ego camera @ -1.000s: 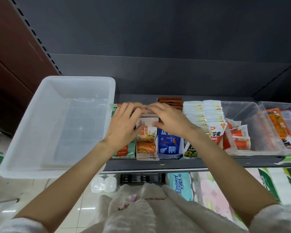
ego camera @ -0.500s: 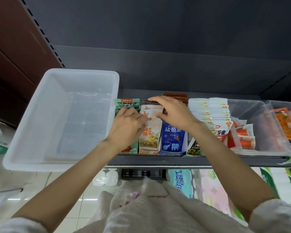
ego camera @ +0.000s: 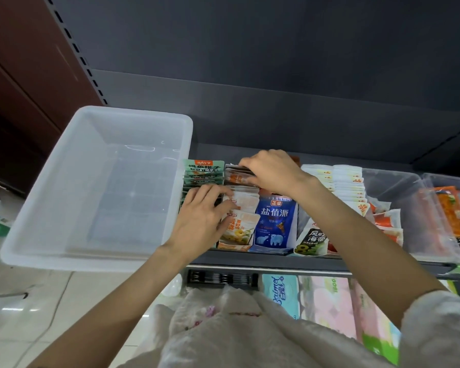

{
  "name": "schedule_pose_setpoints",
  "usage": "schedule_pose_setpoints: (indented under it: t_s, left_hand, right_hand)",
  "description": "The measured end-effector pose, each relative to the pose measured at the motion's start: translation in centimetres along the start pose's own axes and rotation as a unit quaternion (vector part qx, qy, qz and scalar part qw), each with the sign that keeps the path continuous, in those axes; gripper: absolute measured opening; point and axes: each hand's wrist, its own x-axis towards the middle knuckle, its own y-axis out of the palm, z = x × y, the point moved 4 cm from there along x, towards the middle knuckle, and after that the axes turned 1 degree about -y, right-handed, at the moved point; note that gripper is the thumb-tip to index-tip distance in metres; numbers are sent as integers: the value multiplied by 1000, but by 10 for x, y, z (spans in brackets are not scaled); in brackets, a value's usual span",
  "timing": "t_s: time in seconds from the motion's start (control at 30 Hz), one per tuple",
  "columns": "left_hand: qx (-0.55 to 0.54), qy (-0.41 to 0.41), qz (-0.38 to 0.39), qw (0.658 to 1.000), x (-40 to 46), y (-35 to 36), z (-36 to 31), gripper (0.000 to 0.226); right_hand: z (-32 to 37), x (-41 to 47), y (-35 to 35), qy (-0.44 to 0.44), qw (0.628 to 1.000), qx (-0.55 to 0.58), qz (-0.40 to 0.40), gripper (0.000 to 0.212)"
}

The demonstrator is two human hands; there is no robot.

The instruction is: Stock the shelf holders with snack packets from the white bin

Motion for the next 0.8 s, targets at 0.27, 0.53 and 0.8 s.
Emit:
schedule_pose_setpoints:
  t_s: [0.27, 0.53, 0.8]
  left_hand:
    - [-10, -20, 10, 1000, 1, 0, -1, 26]
    - [-21, 1, 3, 1000, -3, 1, -2, 20]
    - [-16, -6, -10, 1000, -6, -1, 1, 19]
  right_hand:
    - [9, 25, 3, -12, 997, -40, 67, 16]
    - [-4, 30, 1, 5, 977, 107, 184, 27]
    - [-4, -11, -32, 54, 981, 171, -68, 35]
